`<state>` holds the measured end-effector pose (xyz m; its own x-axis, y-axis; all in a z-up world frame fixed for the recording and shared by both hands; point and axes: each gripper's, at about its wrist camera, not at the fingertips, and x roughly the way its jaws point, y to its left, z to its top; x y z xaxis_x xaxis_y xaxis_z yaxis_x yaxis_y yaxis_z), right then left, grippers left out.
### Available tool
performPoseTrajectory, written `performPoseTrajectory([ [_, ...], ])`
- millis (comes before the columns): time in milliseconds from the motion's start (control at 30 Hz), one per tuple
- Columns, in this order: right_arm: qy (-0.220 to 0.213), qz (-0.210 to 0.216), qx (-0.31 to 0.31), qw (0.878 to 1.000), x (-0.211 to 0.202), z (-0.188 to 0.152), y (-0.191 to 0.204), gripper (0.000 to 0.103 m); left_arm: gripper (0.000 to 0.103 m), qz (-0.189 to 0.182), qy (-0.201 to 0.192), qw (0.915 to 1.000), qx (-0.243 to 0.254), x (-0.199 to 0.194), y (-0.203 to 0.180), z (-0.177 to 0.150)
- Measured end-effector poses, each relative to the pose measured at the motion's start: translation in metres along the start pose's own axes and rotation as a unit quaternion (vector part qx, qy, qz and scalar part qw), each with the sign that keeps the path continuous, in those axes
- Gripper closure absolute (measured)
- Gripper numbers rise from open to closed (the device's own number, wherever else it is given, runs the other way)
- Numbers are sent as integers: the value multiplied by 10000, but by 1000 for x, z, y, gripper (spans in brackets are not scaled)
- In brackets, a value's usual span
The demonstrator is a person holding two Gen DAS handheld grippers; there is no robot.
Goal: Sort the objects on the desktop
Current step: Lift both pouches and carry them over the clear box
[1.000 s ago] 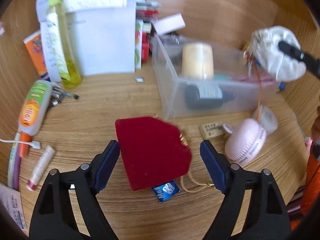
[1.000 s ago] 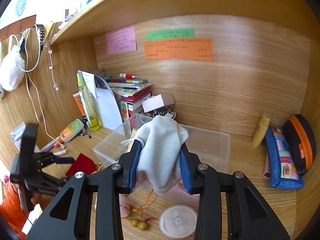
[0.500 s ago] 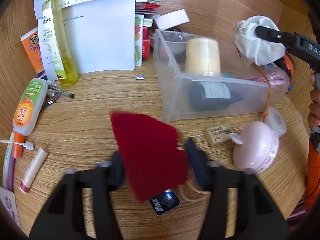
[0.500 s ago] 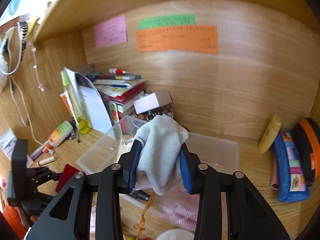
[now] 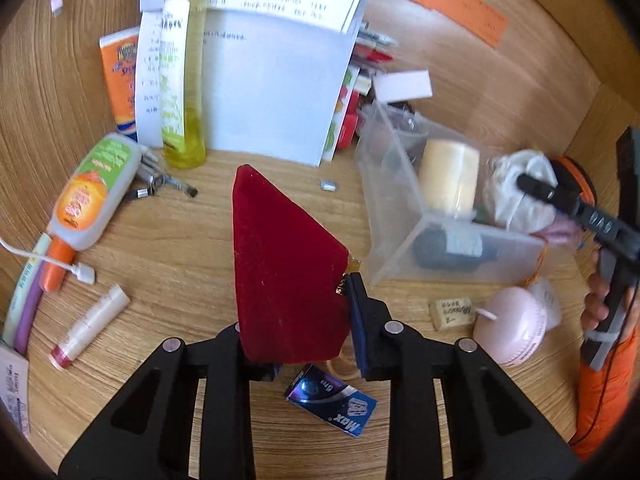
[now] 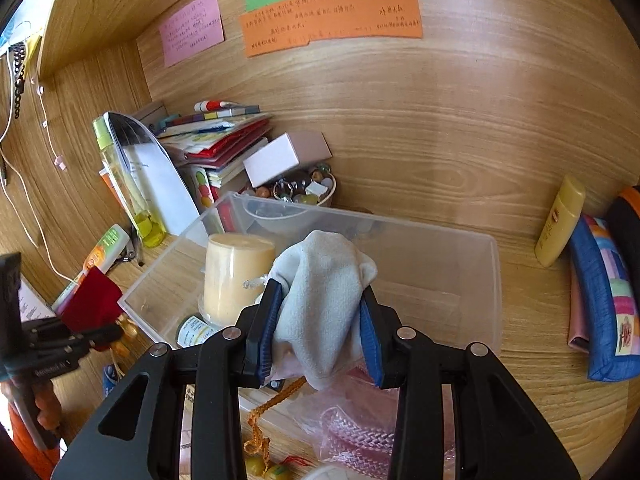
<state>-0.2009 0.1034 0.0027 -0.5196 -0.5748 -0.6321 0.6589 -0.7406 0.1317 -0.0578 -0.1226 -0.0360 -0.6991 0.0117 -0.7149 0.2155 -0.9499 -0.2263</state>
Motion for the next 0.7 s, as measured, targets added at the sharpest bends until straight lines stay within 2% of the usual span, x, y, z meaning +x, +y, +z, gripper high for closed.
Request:
performPoseTrajectory([
  [167,45,-108,-147,9998,4,-3,5,70,76,-74,-294,9993,225,-20,-19,15],
  [400,4,-249,-274,9993,6,-6,8,67,76,-307,-503,9975,379,-24,-45,39],
  [633,45,-515,-665,9964,9,-9,15,62,76,-603,-529,9947,642,-14,-81,61],
  [700,49,-606,-757,9953,10,-10,17,57,76,-660,-454,9940,739,-6,-93,66],
])
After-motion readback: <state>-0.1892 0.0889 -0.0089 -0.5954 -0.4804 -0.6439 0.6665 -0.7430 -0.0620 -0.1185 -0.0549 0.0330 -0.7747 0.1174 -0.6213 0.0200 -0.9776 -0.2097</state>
